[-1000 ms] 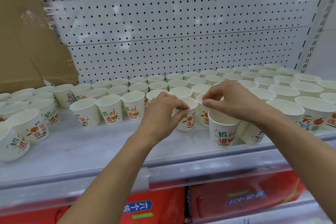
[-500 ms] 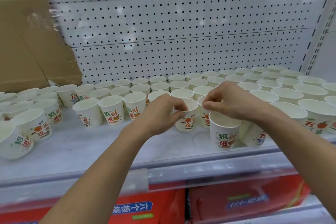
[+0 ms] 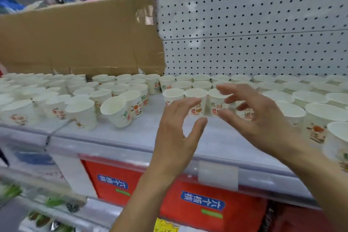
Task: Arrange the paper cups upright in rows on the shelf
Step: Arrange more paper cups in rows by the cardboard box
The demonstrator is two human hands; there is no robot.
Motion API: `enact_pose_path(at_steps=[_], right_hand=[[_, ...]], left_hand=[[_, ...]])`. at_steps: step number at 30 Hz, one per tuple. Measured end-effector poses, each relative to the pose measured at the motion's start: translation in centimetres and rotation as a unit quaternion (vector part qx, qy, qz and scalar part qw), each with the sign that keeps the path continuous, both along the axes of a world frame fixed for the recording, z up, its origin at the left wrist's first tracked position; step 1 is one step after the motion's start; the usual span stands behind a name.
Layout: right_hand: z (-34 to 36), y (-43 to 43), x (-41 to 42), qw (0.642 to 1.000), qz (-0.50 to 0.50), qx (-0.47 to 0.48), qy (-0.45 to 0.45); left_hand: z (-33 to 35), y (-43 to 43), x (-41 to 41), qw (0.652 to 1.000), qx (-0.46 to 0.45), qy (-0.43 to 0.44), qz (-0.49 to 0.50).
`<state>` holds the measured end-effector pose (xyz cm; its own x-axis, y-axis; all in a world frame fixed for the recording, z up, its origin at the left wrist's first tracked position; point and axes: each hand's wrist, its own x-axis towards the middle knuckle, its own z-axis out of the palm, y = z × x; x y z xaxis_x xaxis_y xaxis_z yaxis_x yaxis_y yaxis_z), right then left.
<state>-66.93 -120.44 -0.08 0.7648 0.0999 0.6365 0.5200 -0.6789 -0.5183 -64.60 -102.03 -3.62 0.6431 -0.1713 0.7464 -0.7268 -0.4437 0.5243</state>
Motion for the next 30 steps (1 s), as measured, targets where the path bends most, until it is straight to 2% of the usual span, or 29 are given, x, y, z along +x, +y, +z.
enact_pose_path(at_steps=[6, 9, 12, 16, 19, 23, 26, 30], right_hand=[[-1.2, 10.6, 6.6, 0.992, 0.098, -0.041, 0.072], [-1.0, 14.9, 10.8, 0.990, 0.074, -0.109, 0.059], [-1.1, 17.8, 14.4, 0.982, 0.038, -0.180, 0.046], [-1.8, 20.1, 16.0, 0.963, 0.004, -0.264, 0.051], [-1.4, 19.5, 13.7, 0.974, -0.024, -0.223, 0.026], [-1.1, 14.6, 7.6, 0.981, -0.099, -0.168, 0.010], [-1.4, 9.8, 3.0, 0.972, -0.179, -0.148, 0.017], [-0.6, 5.1, -0.4, 0.937, -0.296, -0.172, 0.069]], left_hand=[[-0.8, 12.1, 2.9, 0.981, -0.034, 0.039, 0.185], [-1.1, 15.6, 5.3, 0.976, 0.043, 0.050, 0.206], [-1.6, 17.0, 7.2, 0.960, 0.143, 0.023, 0.240], [-1.4, 17.8, 8.0, 0.949, 0.188, -0.003, 0.255], [-1.7, 18.5, 7.5, 0.965, 0.169, -0.028, 0.200], [-0.7, 16.9, 6.5, 0.996, 0.087, 0.015, 0.024], [0.2, 12.6, 6.9, 0.992, 0.090, 0.022, -0.084], [0.9, 6.4, 8.1, 0.970, 0.153, 0.011, -0.190]])
